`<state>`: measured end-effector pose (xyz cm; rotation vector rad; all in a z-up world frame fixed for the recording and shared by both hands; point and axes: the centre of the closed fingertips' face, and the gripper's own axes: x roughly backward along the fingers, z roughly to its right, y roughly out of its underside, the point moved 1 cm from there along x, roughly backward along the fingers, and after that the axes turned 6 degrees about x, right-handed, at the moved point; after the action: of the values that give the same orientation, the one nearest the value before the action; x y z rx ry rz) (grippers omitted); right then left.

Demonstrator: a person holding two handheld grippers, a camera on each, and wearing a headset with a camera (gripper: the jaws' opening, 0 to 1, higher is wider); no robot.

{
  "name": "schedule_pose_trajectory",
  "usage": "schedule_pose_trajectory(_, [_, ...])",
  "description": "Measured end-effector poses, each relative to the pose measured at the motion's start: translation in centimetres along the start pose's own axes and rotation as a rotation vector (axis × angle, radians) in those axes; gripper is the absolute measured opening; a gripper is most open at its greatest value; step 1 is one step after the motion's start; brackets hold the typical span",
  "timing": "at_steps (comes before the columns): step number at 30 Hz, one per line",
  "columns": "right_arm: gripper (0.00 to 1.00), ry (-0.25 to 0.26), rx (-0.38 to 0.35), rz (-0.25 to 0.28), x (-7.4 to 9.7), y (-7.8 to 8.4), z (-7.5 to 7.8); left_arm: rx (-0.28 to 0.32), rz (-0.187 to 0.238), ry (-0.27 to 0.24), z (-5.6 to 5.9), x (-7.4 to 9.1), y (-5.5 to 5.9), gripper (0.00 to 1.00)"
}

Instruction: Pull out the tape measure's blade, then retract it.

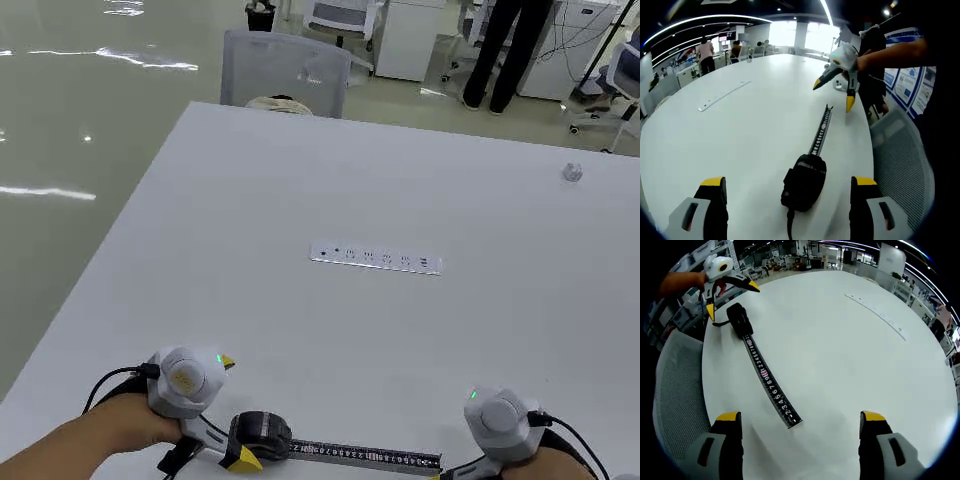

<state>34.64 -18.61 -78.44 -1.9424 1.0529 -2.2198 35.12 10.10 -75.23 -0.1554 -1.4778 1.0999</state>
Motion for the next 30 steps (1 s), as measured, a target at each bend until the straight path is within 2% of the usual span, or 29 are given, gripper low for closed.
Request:
schedule_pose_trajectory(5, [1.0, 0.039, -0.025, 0.016, 0.5, 0.3, 0.5, 0.008, 0.02, -0.019, -0.1, 0.5, 0.2, 1.0])
schedule_pose_trajectory(11, [1.0, 0.105, -0.069, 0.102, 1.5, -0.6, 1.5, 0.032, 0.063, -0.047, -0.2, 1.2, -0.2, 1.0])
schedule_pose_trajectory(13, [1.0, 0.119, -0.082, 0.119, 1.9, -0.8, 1.4, 0.01, 0.079, -0.078, -0.6, 1.5, -0.5, 1.0])
schedule_pose_trajectory(14, [1.0, 0.115, -0.092, 0.124, 2.0, -0.8, 1.2, -0.025, 0.058, -0.12, -1.3, 1.7, -0.3, 1.0])
schedule_pose_trajectory(15, [1.0, 0.116, -0.093, 0.123, 2.0, -0.7, 1.0, 0.005, 0.042, -0.12, -1.2, 1.6, 0.1, 1.0])
schedule_pose_trajectory(17, [1.0, 0.123, -0.096, 0.127, 2.0, -0.5, 0.8, 0.054, 0.076, -0.101, -0.9, 1.8, -0.1, 1.0])
schedule_pose_trajectory(20, [1.0, 0.131, -0.119, 0.151, 2.5, -0.2, 0.5, 0.055, 0.088, -0.123, -1.2, 2.4, 0.3, 1.0])
schedule_pose_trajectory(21, [1.0, 0.123, -0.137, 0.184, 2.7, -0.4, 0.2, 0.065, 0.091, -0.122, -1.0, 2.5, 0.4, 1.0])
schedule_pose_trajectory(22, [1.0, 0.132, -0.161, 0.182, 3.0, 0.2, 0.3, 0.083, 0.104, -0.112, -0.7, 2.8, 0.4, 1.0])
schedule_pose_trajectory(23, [1.0, 0.144, -0.156, 0.179, 3.1, 0.6, 0.3, 0.091, 0.123, -0.109, -0.6, 3.0, 0.3, 1.0])
schedule_pose_trajectory(25, [1.0, 0.154, -0.176, 0.192, 3.5, 1.1, 0.0, 0.089, 0.141, -0.119, -0.4, 3.5, 0.5, 1.0])
schedule_pose_trajectory(30, [1.0, 0.179, -0.174, 0.197, 4.2, 2.1, -0.8, 0.127, 0.144, -0.163, -0.6, 4.7, 1.7, 1.0])
